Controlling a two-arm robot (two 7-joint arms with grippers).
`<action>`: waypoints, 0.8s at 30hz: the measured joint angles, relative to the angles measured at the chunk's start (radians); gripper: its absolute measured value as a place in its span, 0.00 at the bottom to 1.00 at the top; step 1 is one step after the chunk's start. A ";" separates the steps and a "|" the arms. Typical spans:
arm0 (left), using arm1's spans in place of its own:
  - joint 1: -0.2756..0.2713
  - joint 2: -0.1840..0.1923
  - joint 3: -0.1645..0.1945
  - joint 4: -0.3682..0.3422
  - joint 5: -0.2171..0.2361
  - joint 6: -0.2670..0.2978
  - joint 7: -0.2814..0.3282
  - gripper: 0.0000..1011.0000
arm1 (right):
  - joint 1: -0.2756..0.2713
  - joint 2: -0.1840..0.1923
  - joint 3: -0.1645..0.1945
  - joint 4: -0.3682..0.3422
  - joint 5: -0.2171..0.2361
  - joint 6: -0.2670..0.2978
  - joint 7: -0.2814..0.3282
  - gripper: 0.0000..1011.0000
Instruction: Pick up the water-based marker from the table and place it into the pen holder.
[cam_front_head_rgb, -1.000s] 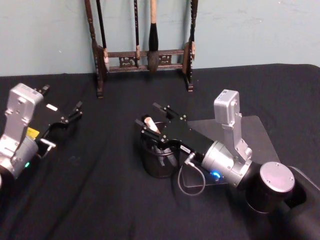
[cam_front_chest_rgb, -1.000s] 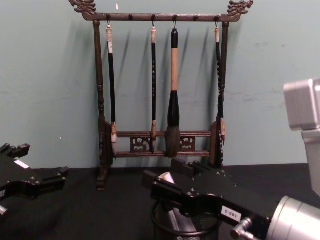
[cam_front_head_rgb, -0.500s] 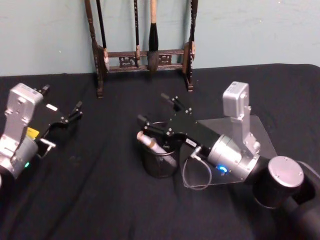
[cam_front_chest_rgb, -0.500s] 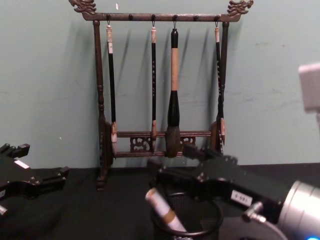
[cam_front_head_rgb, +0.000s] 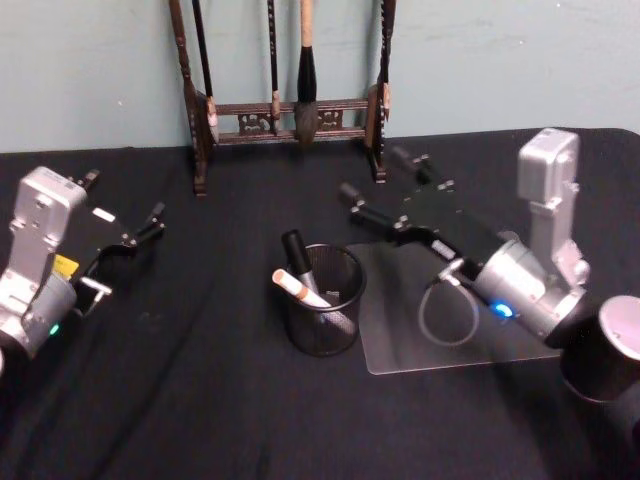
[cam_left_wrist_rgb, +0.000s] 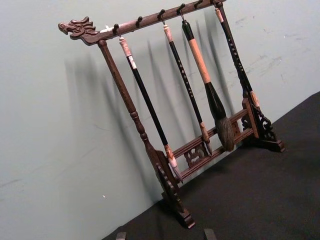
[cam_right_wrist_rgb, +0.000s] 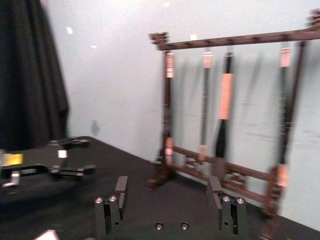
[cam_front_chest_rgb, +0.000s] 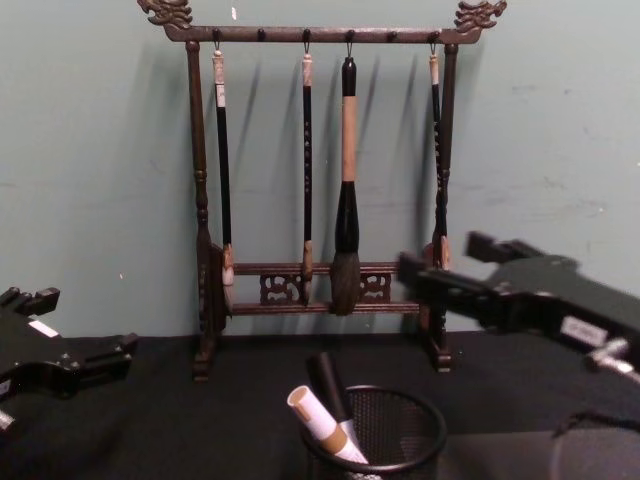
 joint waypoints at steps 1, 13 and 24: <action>0.000 0.000 0.000 0.000 0.000 0.000 0.000 0.99 | -0.003 0.003 0.007 -0.002 -0.003 0.000 -0.007 0.99; 0.000 0.000 0.000 0.000 0.000 0.000 0.000 0.99 | -0.054 0.017 0.095 0.003 -0.104 -0.005 -0.155 0.99; 0.000 0.000 0.000 0.000 0.000 0.000 0.000 0.99 | -0.040 -0.003 0.097 0.075 -0.248 0.084 -0.268 0.99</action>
